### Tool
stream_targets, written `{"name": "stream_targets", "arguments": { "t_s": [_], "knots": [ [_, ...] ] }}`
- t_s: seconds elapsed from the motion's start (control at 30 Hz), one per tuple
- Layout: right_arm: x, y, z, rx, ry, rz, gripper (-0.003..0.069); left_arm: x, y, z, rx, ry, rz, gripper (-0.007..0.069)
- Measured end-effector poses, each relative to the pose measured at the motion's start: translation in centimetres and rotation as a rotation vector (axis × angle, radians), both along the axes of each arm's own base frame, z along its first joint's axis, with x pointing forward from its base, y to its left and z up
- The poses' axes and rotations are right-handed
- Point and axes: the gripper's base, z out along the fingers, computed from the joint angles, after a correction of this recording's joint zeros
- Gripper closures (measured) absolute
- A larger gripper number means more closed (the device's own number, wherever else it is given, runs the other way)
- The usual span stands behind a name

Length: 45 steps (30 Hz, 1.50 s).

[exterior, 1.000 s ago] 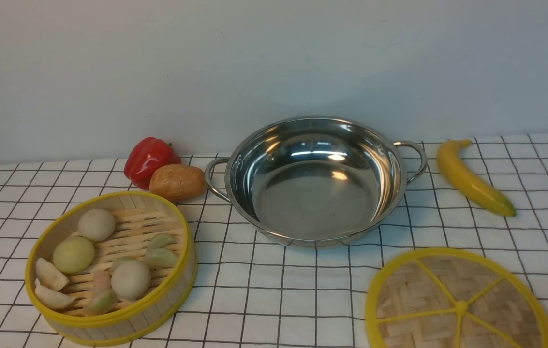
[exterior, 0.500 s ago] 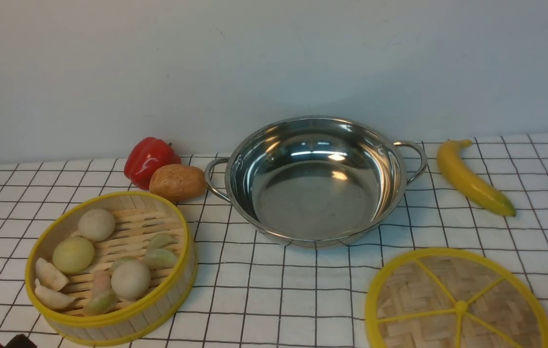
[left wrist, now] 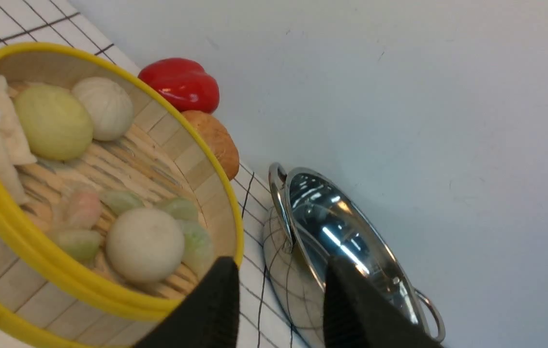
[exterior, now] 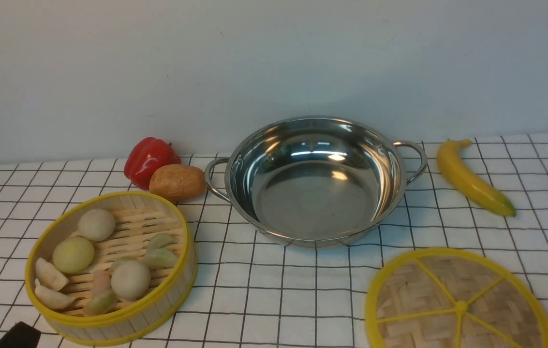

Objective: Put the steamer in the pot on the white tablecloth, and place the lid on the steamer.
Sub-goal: 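Grasp the rim of the steamer basket holding the buns with the left gripper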

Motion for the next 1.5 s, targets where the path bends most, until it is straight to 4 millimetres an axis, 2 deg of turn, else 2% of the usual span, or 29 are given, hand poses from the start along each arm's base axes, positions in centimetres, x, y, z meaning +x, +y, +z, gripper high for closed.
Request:
{"name": "stream_targets", "arguments": {
  "t_s": [0.17, 0.33, 0.4, 0.47, 0.5, 0.53, 0.63, 0.73, 0.77, 0.83, 0.9, 0.97, 1.0, 1.03, 1.07, 1.1, 1.13, 1.17, 1.23, 1.3, 1.33, 1.37, 1.5],
  "knots": [
    [0.0, -0.1, 0.2, 0.031, -0.020, -0.010, 0.0419, 0.1, 0.4, 0.5, -0.008, -0.052, 0.045, 0.0382],
    [0.0, -0.7, 1.3, 0.165, -0.120, -0.070, 0.0419, 0.1, 1.3, 1.4, -0.029, -0.161, 0.142, 0.0382],
    [-0.4, -1.3, 2.9, 0.236, -0.225, -0.130, 0.0419, -0.3, 2.3, 3.4, 0.045, -0.314, 0.256, 0.0382],
    [-1.1, -2.0, 5.2, 0.225, -0.349, -0.190, 0.0419, -1.3, 2.9, 6.2, 0.241, -0.488, 0.367, 0.0382],
    [-1.4, -2.1, 6.0, 0.206, -0.385, -0.207, 0.0419, -1.5, 2.9, 6.9, 0.313, -0.523, 0.387, 0.0382],
    [-1.5, -2.2, 6.2, 0.193, -0.398, -0.215, 0.0419, -1.8, 2.9, 7.6, 0.347, -0.550, 0.400, 0.0382],
    [-2.6, -2.2, 8.9, 0.054, -0.505, -0.250, 0.0419, -2.5, 2.6, 9.9, 0.548, -0.609, 0.433, 0.0382],
    [-3.8, -1.7, 11.7, -0.145, -0.565, -0.253, 0.0419, -2.0, 2.4, 11.4, 0.671, -0.556, 0.408, 0.0382],
    [-3.8, -1.6, 12.2, -0.187, -0.561, -0.246, 0.0419, -1.4, 2.3, 11.6, 0.698, -0.514, 0.387, 0.0382],
    [-3.6, -0.8, 14.3, -0.351, -0.479, -0.183, 0.0419, 1.1, 2.2, 12.2, 0.722, -0.364, 0.303, 0.0382],
    [-3.2, -0.5, 14.7, -0.397, -0.411, -0.141, 0.0419, 2.2, 2.2, 12.3, 0.715, -0.309, 0.276, 0.0382],
    [-2.6, -0.2, 15.7, -0.456, -0.308, -0.082, 0.0419, 4.4, 2.2, 12.5, 0.677, -0.213, 0.234, 0.0382],
    [-2.0, 0.1, 15.8, -0.482, -0.216, -0.032, 0.0419, 5.7, 2.3, 12.5, 0.656, -0.160, 0.213, 0.0382],
    [-0.9, 0.3, 16.0, -0.520, -0.074, 0.038, 0.0419, 8.2, 2.2, 12.5, 0.663, -0.066, 0.163, 0.0382],
    [-0.9, 0.3, 16.0, -0.524, -0.067, 0.043, 0.0419, 8.5, 2.2, 12.5, 0.659, -0.057, 0.157, 0.0382],
    [-0.1, 0.5, 16.1, -0.548, 0.038, 0.097, 0.0419, 11.0, 2.0, 12.3, 0.715, 0.027, 0.083, 0.0382],
    [0.1, 0.5, 16.0, -0.555, 0.061, 0.110, 0.0419, 11.2, 2.0, 12.3, 0.720, 0.032, 0.081, 0.0382],
    [0.7, 0.6, 16.0, -0.574, 0.127, 0.146, 0.0419, 13.0, 1.9, 12.0, 0.754, 0.097, 0.012, 0.0382],
    [1.5, 0.7, 15.8, -0.607, 0.205, 0.191, 0.0419, 15.1, 2.2, 11.6, 0.746, 0.178, -0.050, 0.0382],
    [2.0, 0.7, 15.4, -0.634, 0.257, 0.224, 0.0419, 17.0, 3.3, 11.1, 0.695, 0.271, -0.083, 0.0382],
    [2.4, 0.7, 15.1, -0.655, 0.288, 0.244, 0.0419, 18.4, 4.7, 10.7, 0.641, 0.344, -0.092, 0.0382],
    [2.5, 0.7, 15.1, -0.658, 0.294, 0.247, 0.0419, 18.5, 4.9, 10.7, 0.634, 0.354, -0.092, 0.0382],
    [2.8, 0.7, 14.9, -0.690, 0.305, 0.263, 0.0419, 20.8, 9.9, 10.5, 0.608, 0.537, -0.104, 0.0382]
  ]
}}
